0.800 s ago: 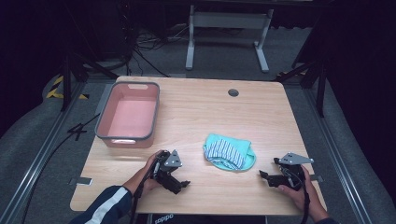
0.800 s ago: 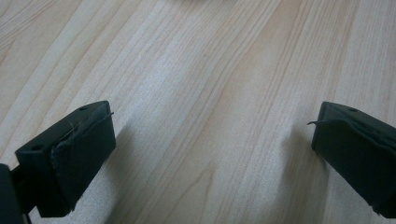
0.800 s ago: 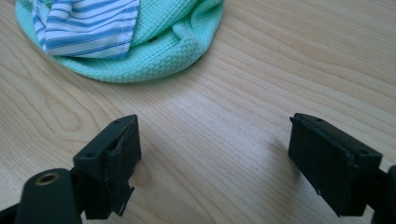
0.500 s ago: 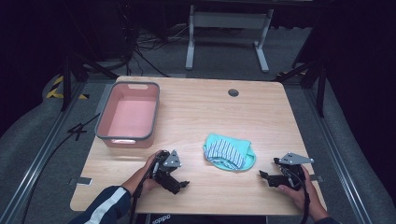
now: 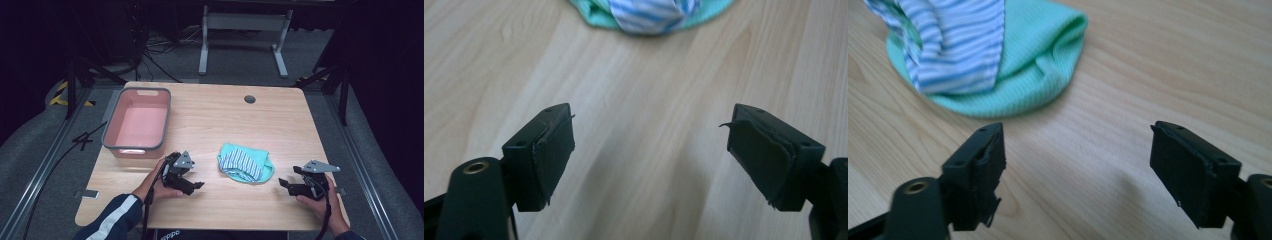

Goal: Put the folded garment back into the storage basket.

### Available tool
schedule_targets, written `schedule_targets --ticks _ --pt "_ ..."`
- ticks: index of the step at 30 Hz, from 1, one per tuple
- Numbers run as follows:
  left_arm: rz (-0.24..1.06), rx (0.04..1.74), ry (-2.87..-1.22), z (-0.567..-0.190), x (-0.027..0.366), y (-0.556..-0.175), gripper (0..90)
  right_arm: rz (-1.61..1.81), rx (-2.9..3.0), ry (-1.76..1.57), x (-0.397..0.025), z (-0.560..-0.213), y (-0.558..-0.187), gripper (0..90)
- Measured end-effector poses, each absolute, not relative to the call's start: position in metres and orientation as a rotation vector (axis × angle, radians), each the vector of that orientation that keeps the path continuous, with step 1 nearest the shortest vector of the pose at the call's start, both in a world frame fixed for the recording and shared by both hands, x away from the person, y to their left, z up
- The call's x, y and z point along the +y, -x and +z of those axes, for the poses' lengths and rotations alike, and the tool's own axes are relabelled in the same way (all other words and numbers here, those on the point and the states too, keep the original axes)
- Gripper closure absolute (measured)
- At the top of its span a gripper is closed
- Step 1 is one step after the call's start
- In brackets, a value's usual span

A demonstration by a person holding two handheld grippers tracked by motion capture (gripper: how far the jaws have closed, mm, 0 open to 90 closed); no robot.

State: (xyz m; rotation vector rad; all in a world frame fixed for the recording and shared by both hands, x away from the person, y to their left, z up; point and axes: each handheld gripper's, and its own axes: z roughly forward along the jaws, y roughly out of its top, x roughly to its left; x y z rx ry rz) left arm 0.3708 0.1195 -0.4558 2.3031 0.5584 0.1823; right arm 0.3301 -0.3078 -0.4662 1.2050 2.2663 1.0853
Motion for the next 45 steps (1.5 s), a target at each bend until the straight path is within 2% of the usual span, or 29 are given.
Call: schedule_targets --ticks 2,6,9,16,20,22,26,32,36,38,41,43,45 --pt "0.194 0.571 -2.291 -0.451 0.11 -0.381 23.0 1.089 2.264 -1.192 -0.3 -0.459 -0.333 28.9" --pt "0.245 0.591 -2.291 -0.447 0.091 -0.399 24.7 1.051 2.274 -1.176 -0.285 -0.454 -0.34 32.2" --pt "0.237 0.611 -2.279 -0.447 0.085 -0.408 25.1 1.027 2.277 -1.166 -0.28 -0.453 -0.345 33.7" --pt "0.284 0.655 -2.274 -0.451 0.065 -0.438 26.6 1.014 2.261 -1.195 -0.256 -0.447 -0.375 37.6" --pt "0.255 0.683 -2.278 -0.456 0.053 -0.452 26.0 0.979 2.26 -1.22 -0.25 -0.45 -0.382 38.9" --pt "0.285 0.678 -2.303 -0.46 0.046 -0.454 26.1 0.985 2.261 -1.252 -0.248 -0.454 -0.387 39.4" --pt "0.233 0.696 -2.338 -0.473 0.037 -0.457 25.0 0.941 2.29 -1.289 -0.239 -0.463 -0.392 39.5" --pt "0.22 0.748 -2.29 -0.479 0.038 -0.452 23.9 0.888 2.318 -1.348 -0.241 -0.472 -0.394 36.7" --pt "0.226 0.741 -2.3 -0.478 0.034 -0.443 24.4 0.91 2.333 -1.318 -0.241 -0.472 -0.39 44.0" --pt "0.22 0.739 -2.304 -0.477 0.033 -0.44 26.4 0.918 2.34 -1.299 -0.242 -0.472 -0.388 51.8" --pt "0.218 0.754 -2.3 -0.476 0.032 -0.437 30.4 0.928 2.347 -1.294 -0.242 -0.471 -0.386 58.0" --pt "0.202 0.737 -2.307 -0.474 0.03 -0.432 44.7 0.934 2.361 -1.277 -0.242 -0.471 -0.386 66.4" --pt "0.184 0.724 -2.307 -0.474 0.028 -0.429 56.5 0.949 2.361 -1.28 -0.242 -0.471 -0.386 70.9"
